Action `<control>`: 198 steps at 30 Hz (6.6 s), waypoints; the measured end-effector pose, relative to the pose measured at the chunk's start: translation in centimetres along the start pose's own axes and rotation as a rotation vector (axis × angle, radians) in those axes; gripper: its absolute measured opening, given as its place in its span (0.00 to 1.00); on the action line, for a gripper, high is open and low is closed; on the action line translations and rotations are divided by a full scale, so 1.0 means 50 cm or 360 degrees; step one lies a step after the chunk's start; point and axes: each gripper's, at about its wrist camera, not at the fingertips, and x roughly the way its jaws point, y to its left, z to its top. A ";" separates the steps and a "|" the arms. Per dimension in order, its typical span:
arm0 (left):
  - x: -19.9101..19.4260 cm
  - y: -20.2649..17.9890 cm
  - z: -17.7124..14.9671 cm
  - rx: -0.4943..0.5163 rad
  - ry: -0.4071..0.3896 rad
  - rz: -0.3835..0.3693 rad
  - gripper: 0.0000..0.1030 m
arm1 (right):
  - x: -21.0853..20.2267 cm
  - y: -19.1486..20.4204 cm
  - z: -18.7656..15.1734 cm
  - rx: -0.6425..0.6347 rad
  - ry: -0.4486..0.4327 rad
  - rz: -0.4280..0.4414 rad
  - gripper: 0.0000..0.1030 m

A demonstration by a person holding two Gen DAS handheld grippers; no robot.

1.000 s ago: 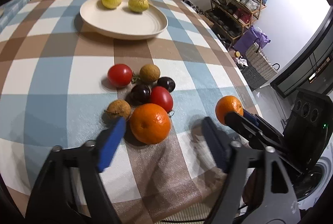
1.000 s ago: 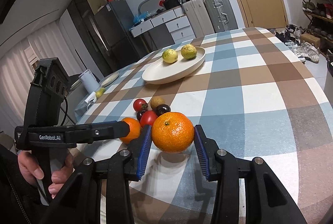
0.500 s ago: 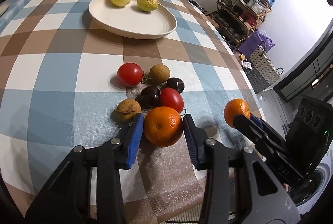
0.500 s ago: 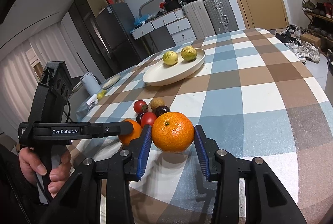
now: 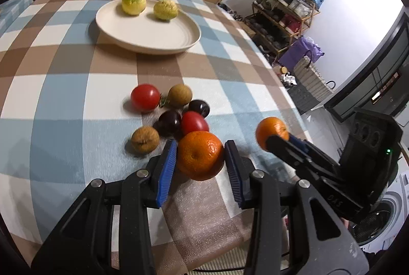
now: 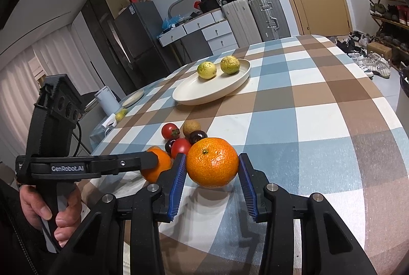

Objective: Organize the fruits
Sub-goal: 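Carry both oranges onto the cream plate beside the citrus and release, then withdraw both tools from the plate toward the remaining fruits, then grasp the brown kiwi with the left tool, then grasp the light brown kiwi with the right tool while the left tool holds its kiwi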

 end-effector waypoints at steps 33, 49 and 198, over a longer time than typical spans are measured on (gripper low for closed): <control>0.061 0.290 0.428 -0.0169 -0.0168 0.0073 0.34 | 0.331 0.024 0.385 -0.0230 0.0180 0.0103 0.40; 0.187 0.332 0.468 -0.0153 -0.0071 0.0040 0.35 | 0.502 0.021 0.401 -0.0290 0.0471 0.0084 0.40; -0.018 0.166 0.138 0.0009 -0.0030 -0.0023 0.21 | 0.253 0.073 0.107 -0.0082 0.0432 -0.0055 0.37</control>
